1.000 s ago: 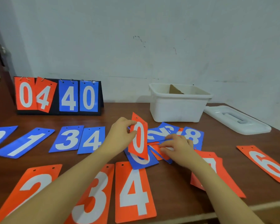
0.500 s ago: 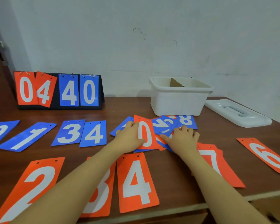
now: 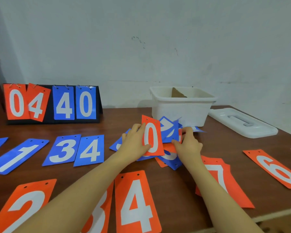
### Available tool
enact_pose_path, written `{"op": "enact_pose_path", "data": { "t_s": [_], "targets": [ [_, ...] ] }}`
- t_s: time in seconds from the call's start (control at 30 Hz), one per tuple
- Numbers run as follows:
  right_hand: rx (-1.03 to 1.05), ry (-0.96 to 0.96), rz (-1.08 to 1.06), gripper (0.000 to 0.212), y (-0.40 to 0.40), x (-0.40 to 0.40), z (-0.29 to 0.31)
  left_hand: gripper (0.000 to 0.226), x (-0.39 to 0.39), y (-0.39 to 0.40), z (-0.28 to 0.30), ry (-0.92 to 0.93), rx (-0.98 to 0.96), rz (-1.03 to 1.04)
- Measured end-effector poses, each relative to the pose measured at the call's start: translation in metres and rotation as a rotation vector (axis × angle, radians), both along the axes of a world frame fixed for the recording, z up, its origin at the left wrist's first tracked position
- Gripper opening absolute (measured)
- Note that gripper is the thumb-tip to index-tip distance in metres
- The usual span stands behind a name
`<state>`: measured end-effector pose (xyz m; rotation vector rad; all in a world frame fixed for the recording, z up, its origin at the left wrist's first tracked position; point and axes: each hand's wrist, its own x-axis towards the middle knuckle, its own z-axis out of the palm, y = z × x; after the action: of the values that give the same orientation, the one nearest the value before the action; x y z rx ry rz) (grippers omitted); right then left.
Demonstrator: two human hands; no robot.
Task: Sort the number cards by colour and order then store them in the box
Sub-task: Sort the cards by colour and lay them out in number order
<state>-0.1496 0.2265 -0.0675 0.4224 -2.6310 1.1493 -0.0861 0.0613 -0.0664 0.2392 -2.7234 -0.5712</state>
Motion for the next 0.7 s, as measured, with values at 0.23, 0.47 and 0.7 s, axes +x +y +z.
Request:
{"op": "enact_pose_path", "data": {
  "t_s": [0.23, 0.47, 0.7],
  "targets": [
    [0.171, 0.21, -0.091, 0.03, 0.019, -0.004, 0.016, 0.069, -0.002, 0.01, 0.008, -0.087, 0.076, -0.066],
    [0.002, 0.275, -0.119, 0.027, 0.046, 0.005, 0.018, 0.07, -0.004, 0.022, 0.0, -0.146, 0.046, 0.011],
    [-0.32, 0.511, -0.06, 0.029, 0.064, 0.022, 0.027, 0.066, 0.008, 0.037, 0.024, 0.273, 0.274, -0.084]
  ]
}}
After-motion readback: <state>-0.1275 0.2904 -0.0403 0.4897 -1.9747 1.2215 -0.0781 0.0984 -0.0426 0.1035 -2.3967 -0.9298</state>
